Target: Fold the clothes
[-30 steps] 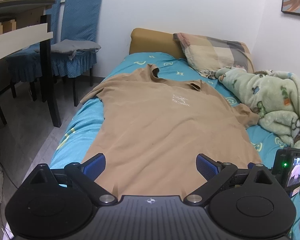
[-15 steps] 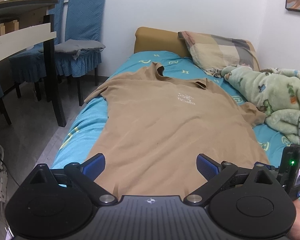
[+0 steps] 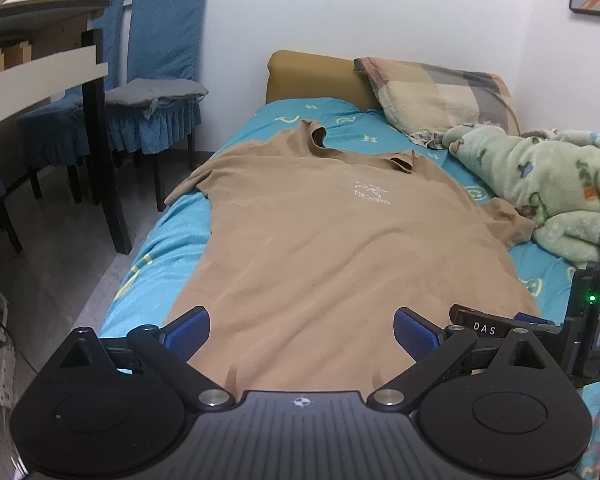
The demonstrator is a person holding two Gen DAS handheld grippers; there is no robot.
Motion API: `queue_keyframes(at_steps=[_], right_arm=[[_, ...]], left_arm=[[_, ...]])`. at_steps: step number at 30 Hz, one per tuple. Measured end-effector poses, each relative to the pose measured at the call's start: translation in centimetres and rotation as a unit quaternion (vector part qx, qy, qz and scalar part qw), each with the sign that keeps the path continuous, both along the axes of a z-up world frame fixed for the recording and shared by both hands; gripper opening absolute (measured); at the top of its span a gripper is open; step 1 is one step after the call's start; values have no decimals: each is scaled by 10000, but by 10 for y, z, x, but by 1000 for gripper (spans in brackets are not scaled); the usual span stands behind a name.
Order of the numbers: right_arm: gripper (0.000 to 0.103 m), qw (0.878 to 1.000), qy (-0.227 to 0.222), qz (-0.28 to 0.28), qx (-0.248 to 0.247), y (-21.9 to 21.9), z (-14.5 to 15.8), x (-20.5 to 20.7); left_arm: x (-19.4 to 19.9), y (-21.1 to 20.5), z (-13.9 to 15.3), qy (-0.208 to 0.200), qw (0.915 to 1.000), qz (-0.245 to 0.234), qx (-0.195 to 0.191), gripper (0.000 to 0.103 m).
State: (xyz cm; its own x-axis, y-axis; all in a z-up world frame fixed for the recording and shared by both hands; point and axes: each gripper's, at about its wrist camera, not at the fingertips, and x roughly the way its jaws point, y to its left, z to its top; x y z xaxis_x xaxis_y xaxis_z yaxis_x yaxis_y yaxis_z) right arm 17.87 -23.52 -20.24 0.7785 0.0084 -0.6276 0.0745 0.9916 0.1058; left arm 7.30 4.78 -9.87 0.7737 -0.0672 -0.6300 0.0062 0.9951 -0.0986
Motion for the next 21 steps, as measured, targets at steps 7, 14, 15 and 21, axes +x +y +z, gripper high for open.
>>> queue_keyframes(at_steps=[7, 14, 15, 21], right_arm=[[103, 9999, 37, 3, -146, 6, -1, 2], [103, 9999, 37, 5, -160, 6, -1, 2], [103, 9999, 36, 6, -155, 6, -1, 2], [103, 9999, 36, 6, -154, 6, -1, 2]], left_arm=[[-7, 4, 7, 17, 9998, 18, -202, 99], [-12, -2, 12, -23, 9996, -60, -258, 100], [-12, -3, 12, -20, 9997, -69, -247, 100], [-14, -2, 12, -16, 9996, -53, -272, 100]])
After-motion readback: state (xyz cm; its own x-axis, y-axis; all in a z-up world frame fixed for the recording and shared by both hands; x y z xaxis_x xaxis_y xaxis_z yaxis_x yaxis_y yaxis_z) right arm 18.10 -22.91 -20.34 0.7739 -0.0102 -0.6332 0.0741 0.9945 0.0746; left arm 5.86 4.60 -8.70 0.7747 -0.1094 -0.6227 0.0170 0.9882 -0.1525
